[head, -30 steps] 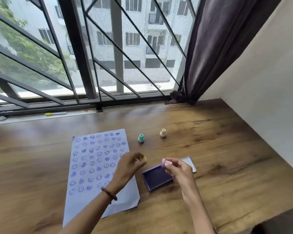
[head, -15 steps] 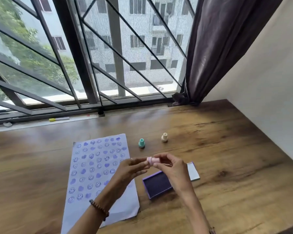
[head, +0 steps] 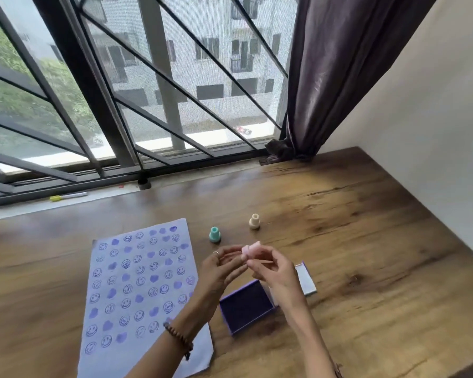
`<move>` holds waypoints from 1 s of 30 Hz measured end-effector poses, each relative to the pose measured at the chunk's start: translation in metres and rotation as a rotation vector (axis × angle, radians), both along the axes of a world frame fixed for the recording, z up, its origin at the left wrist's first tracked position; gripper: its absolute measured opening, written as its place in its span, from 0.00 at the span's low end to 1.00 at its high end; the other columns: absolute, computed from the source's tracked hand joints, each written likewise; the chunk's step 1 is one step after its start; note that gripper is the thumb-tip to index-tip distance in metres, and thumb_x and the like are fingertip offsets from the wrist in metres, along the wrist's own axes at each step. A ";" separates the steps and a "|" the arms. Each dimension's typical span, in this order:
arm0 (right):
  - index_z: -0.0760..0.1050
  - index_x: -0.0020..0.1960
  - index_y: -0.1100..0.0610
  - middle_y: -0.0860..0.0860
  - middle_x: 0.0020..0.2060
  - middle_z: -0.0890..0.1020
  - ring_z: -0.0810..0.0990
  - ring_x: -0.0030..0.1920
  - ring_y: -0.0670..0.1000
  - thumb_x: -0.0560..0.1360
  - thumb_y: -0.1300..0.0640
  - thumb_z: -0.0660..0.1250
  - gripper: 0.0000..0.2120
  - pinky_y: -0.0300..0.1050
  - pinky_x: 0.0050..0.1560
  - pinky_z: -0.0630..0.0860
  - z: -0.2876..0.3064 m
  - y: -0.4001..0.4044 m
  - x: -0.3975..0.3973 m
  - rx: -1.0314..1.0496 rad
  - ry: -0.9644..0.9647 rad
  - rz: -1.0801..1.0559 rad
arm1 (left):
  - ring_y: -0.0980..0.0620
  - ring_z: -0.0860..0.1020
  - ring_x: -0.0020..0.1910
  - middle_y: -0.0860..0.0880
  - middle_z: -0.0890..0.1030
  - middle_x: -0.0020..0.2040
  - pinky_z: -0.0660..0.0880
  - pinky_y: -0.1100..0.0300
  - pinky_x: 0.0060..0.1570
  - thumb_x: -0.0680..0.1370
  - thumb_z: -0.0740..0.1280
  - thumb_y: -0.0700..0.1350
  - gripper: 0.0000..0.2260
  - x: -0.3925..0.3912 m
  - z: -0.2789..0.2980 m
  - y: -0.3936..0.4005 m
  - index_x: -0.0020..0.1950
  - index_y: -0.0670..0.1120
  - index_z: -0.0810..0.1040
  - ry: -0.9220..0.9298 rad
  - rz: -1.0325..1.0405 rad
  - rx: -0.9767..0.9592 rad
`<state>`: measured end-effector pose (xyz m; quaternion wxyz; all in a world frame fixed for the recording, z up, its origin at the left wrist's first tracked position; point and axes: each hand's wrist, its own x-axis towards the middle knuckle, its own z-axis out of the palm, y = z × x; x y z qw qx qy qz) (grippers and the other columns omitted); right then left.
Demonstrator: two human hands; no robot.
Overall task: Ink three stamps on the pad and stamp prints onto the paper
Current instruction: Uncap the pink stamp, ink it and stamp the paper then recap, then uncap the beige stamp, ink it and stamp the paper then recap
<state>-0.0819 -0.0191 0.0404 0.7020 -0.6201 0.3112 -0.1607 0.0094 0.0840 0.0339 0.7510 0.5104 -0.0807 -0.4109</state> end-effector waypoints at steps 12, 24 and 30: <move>0.76 0.48 0.54 0.52 0.47 0.84 0.81 0.47 0.55 0.69 0.53 0.71 0.10 0.45 0.42 0.73 -0.012 -0.073 0.014 -0.674 0.495 -0.220 | 0.50 0.82 0.45 0.47 0.83 0.45 0.80 0.55 0.48 0.74 0.67 0.38 0.08 -0.004 -0.027 -0.096 0.44 0.51 0.78 -0.370 0.040 0.333; 0.74 0.53 0.56 0.55 0.52 0.80 0.79 0.50 0.57 0.72 0.57 0.67 0.10 0.43 0.42 0.70 -0.022 -0.098 0.040 -0.758 0.575 -0.279 | 0.55 0.76 0.32 0.48 0.81 0.39 0.73 0.63 0.34 0.76 0.59 0.34 0.14 0.003 -0.028 -0.138 0.57 0.45 0.77 -0.263 -0.177 0.314; 0.74 0.47 0.61 0.58 0.45 0.79 0.76 0.47 0.58 0.70 0.63 0.69 0.07 0.42 0.43 0.65 -0.024 -0.064 0.037 -0.715 0.486 -0.403 | 0.51 0.75 0.36 0.46 0.77 0.37 0.75 0.58 0.40 0.76 0.63 0.37 0.07 0.004 -0.029 -0.095 0.41 0.47 0.75 -0.214 0.038 0.444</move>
